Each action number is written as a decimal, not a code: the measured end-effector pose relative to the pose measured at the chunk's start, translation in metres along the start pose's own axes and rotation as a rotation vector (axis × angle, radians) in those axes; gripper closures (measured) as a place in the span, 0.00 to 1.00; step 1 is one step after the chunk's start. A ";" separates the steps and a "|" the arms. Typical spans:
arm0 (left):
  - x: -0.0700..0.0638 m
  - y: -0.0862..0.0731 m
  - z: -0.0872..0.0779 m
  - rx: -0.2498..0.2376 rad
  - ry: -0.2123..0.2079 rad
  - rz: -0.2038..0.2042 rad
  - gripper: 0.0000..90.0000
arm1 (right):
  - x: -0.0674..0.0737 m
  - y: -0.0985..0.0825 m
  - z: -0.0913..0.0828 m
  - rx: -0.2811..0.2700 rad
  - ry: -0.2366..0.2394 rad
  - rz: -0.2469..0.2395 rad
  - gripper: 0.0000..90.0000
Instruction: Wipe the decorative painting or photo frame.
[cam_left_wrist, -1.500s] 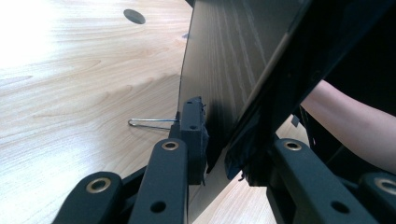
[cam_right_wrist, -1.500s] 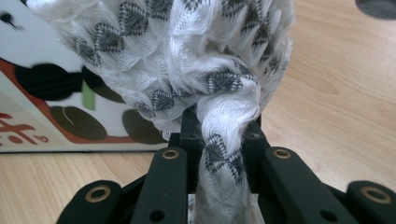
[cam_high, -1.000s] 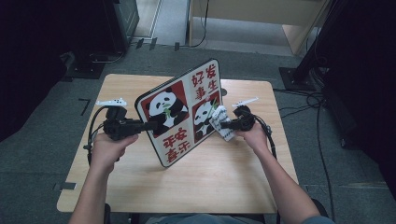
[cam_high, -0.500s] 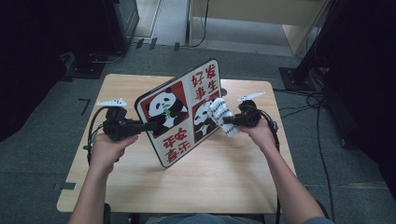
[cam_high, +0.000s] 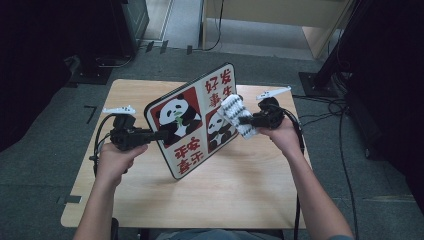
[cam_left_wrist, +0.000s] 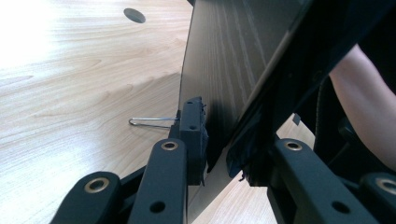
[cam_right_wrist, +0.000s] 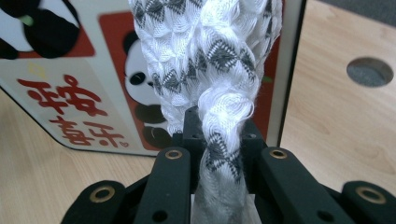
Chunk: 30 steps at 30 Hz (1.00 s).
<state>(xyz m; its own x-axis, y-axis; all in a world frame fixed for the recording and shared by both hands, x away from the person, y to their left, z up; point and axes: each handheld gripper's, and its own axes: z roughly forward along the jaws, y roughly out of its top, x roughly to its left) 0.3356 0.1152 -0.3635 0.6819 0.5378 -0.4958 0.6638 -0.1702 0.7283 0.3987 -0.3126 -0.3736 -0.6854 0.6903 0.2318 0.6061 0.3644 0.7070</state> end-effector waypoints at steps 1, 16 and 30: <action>0.000 0.000 0.000 0.000 0.000 0.000 0.83 | 0.000 0.000 0.000 0.000 0.000 0.000 0.90; 0.000 0.000 0.000 0.002 -0.001 -0.008 0.83 | 0.025 0.066 -0.034 -0.043 -0.003 -0.098 0.90; 0.002 0.000 0.000 0.002 -0.011 -0.011 0.82 | 0.059 0.141 -0.058 -0.105 -0.021 -0.194 0.89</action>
<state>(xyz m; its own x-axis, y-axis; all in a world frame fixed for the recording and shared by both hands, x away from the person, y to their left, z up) 0.3370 0.1160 -0.3646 0.6778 0.5307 -0.5090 0.6720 -0.1662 0.7217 0.4205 -0.2566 -0.2217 -0.7759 0.6268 0.0714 0.4177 0.4257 0.8027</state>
